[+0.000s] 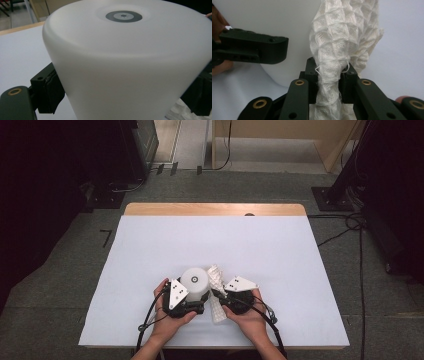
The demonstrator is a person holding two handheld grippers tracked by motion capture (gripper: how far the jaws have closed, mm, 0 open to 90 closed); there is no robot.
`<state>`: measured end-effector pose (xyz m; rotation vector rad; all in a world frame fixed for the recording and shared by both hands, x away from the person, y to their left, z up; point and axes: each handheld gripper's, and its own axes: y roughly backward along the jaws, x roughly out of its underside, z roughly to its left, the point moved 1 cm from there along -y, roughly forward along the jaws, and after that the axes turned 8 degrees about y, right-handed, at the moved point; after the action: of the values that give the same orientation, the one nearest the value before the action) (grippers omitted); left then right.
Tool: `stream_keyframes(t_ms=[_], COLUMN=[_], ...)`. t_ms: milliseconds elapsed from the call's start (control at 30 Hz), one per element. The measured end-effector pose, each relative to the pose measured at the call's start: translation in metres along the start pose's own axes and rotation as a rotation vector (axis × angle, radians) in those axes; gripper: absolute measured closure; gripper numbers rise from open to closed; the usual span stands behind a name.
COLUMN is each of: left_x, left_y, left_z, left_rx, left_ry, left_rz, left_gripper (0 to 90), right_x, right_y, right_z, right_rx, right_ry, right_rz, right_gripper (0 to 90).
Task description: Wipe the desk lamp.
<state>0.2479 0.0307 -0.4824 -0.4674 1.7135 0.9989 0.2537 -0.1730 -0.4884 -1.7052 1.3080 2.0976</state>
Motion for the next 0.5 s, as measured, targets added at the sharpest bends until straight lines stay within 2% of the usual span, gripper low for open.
stream_keyframes(t_ms=[67,133,200,300,400,500], left_x=[-0.001,-0.004,-0.006,-0.005,-0.006,-0.009], left_y=[0.001,0.004,0.006,0.005,0.004,0.007], left_z=[0.002,0.007,0.009,0.007,0.006,0.008], left_rx=[0.01,0.05,0.079,0.092,0.098,0.106], left_ry=[-0.01,0.006,0.001,-0.01,-0.015,-0.01], left_rz=[0.0,-0.013,-0.013,-0.008,-0.007,-0.017], left_gripper=[8.5,8.5,8.6,8.6,8.6,8.6], right_x=[0.0,-0.002,-0.005,-0.014,-0.022,-0.023], right_y=[0.0,0.002,0.005,0.016,0.028,0.031], right_z=[0.0,0.002,0.004,0.007,0.007,0.006], right_rx=[-0.008,-0.016,-0.004,0.023,0.034,0.024], right_ry=[-0.005,-0.018,-0.014,0.016,0.023,0.024], right_rz=[-0.001,-0.024,-0.046,-0.103,-0.172,-0.185], right_gripper=[72.9,72.8,72.8,72.8,72.8,72.8])
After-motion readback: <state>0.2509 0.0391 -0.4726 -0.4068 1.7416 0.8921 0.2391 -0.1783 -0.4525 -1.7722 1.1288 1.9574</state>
